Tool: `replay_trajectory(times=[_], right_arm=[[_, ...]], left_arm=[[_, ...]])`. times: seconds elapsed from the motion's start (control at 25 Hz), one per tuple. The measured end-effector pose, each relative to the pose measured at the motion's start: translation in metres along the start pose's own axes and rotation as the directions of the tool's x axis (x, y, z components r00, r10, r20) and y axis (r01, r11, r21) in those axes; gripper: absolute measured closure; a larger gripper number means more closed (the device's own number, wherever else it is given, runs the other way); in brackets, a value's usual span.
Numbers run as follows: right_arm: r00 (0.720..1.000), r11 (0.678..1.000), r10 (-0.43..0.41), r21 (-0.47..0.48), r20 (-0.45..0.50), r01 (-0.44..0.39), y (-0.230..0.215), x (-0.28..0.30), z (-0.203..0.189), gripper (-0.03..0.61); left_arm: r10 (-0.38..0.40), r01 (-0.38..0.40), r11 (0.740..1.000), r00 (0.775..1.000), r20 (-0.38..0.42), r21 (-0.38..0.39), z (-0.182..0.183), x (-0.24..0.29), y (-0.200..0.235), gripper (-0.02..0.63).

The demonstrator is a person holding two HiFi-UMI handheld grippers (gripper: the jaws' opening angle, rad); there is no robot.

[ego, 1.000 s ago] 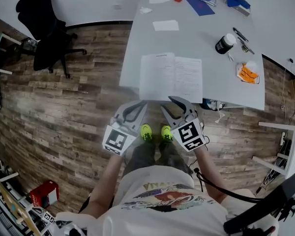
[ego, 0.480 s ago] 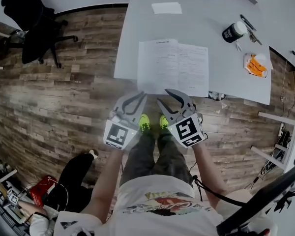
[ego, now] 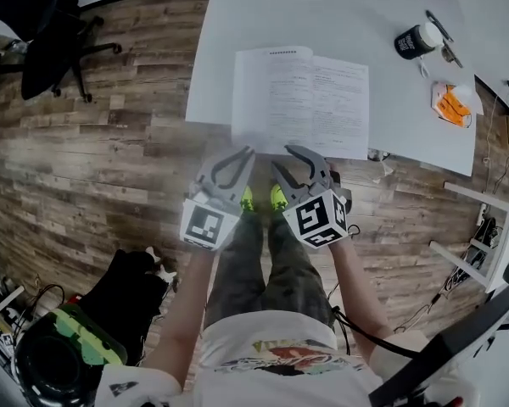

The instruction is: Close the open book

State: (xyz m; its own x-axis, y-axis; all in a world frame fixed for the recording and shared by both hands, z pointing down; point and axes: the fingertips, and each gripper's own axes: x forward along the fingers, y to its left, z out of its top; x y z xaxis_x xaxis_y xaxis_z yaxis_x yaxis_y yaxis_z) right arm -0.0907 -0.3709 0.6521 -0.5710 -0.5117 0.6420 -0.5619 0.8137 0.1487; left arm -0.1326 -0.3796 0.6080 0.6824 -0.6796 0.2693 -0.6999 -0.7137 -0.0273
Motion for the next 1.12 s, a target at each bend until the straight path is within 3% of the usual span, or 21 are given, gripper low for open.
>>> replay_trajectory(times=[0.24, 0.4, 0.52, 0.84, 1.12], right_arm=[[0.995, 0.994, -0.057, -0.101, -0.086, 0.048, -0.006, 0.026, -0.025, 0.437], [0.989, 0.983, -0.06, -0.182, -0.137, 0.035, -0.001, 0.047, -0.035, 0.405], [0.985, 0.979, -0.048, -0.205, -0.167, 0.013, 0.005, 0.059, -0.042, 0.371], [0.978, 0.968, -0.061, -0.25, -0.2, 0.009, 0.009, 0.076, -0.053, 0.368], [0.942, 0.902, -0.179, -0.429, -0.283, 0.042, 0.008, 0.087, -0.071, 0.37]], left_arm=[[0.026, -0.025, 0.999, 1.0, 0.013, -0.026, -0.02, 0.005, 0.01, 0.6], [0.033, -0.033, 0.998, 0.999, 0.012, -0.053, -0.034, 0.005, 0.017, 0.6], [0.036, -0.036, 0.998, 0.999, 0.004, -0.06, -0.044, 0.005, 0.02, 0.6], [0.047, -0.046, 0.995, 0.999, 0.01, -0.087, -0.057, 0.006, 0.028, 0.6], [0.06, -0.057, 0.989, 0.998, 0.018, -0.139, -0.065, 0.008, 0.034, 0.6]])
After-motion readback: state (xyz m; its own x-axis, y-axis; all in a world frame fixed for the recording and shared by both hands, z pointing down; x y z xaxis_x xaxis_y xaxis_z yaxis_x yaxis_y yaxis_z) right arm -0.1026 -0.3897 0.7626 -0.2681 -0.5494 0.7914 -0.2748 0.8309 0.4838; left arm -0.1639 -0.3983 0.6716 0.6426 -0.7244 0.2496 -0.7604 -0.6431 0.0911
